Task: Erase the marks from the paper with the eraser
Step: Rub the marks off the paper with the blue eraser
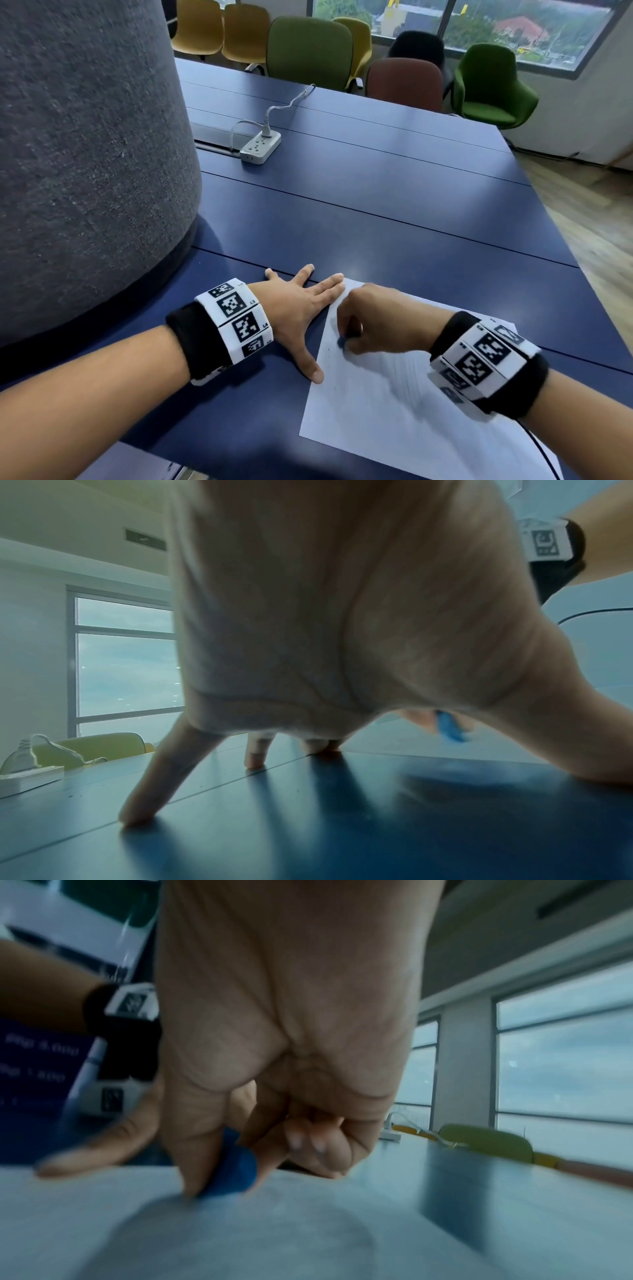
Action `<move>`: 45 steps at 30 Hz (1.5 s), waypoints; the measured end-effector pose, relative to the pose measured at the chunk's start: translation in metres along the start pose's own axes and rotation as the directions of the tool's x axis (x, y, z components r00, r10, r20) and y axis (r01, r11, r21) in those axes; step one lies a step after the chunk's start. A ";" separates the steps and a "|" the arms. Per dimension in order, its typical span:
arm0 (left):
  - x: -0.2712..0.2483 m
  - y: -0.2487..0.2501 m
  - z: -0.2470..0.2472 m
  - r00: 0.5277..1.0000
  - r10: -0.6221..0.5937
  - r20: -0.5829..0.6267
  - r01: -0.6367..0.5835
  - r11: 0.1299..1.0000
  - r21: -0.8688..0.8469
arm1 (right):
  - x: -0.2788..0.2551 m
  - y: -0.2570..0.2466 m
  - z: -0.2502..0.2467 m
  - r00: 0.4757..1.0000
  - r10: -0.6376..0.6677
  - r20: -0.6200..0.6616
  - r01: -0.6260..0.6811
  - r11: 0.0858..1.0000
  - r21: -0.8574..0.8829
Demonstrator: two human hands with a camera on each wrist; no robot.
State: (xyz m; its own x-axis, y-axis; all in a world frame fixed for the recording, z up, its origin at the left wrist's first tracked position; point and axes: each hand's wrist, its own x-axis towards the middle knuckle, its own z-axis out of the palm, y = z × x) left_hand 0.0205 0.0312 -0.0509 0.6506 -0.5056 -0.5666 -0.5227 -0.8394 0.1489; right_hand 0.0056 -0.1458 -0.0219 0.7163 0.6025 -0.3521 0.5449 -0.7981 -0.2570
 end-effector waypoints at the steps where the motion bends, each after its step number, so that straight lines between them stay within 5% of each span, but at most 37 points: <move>1: -0.001 0.001 -0.001 1.000 0.003 -0.005 -0.003 1.000 -0.010 | 0.001 0.002 -0.001 0.998 0.026 -0.060 -0.028 0.999 -0.042; 3: -0.002 0.001 -0.001 1.000 0.000 -0.005 0.000 1.000 -0.011 | 0.000 0.003 0.002 0.993 0.023 -0.116 -0.028 0.999 -0.034; 7: -0.001 0.001 -0.001 1.000 -0.014 0.016 0.013 1.000 0.012 | -0.008 -0.007 0.006 0.996 -0.071 0.057 0.066 0.994 0.092; 12: -0.001 0.001 -0.001 1.000 0.002 0.000 -0.002 1.000 -0.017 | 0.002 0.000 0.004 0.989 0.009 -0.148 0.000 0.998 0.063; 16: 0.000 0.001 -0.001 1.000 -0.020 0.022 0.019 1.000 0.018 | -0.006 -0.010 0.011 0.994 -0.081 0.067 0.067 0.980 0.186; 20: 0.000 0.001 -0.001 1.000 -0.010 0.017 0.010 1.000 0.002 | 0.000 -0.004 0.005 0.996 -0.023 -0.086 0.036 0.988 0.149; 25: -0.001 0.003 -0.002 0.999 -0.030 0.032 0.029 0.999 0.020 | -0.010 -0.010 0.012 0.987 -0.102 0.121 0.077 0.977 0.197; 29: 0.000 0.003 -0.002 0.999 -0.028 0.035 0.028 0.999 0.016 | -0.006 -0.003 0.010 0.998 -0.050 -0.034 0.055 0.985 0.165; 33: -0.001 0.003 -0.002 0.998 -0.037 0.045 0.036 0.999 0.023 | -0.014 -0.007 0.014 0.980 -0.117 0.160 0.079 0.971 0.226; 38: -0.001 0.002 -0.002 0.999 -0.031 0.043 0.030 0.999 0.019 | -0.012 0.001 0.015 0.998 -0.054 0.012 0.049 0.966 0.255; 42: 0.000 0.002 -0.001 0.999 -0.030 0.042 0.029 0.999 0.029 | -0.019 -0.009 0.019 0.970 -0.148 0.190 0.096 0.961 0.261; 45: -0.001 0.002 -0.002 0.999 -0.028 0.039 0.027 0.999 0.031 | -0.013 0.000 0.018 0.996 -0.082 0.027 0.074 0.973 0.218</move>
State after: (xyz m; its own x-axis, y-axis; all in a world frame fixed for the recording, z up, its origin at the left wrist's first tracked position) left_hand 0.0202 0.0292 -0.0483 0.6433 -0.4735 -0.6017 -0.5216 -0.8463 0.1084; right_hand -0.0113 -0.1533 -0.0332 0.6572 0.6653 -0.3541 0.4883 -0.7338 -0.4724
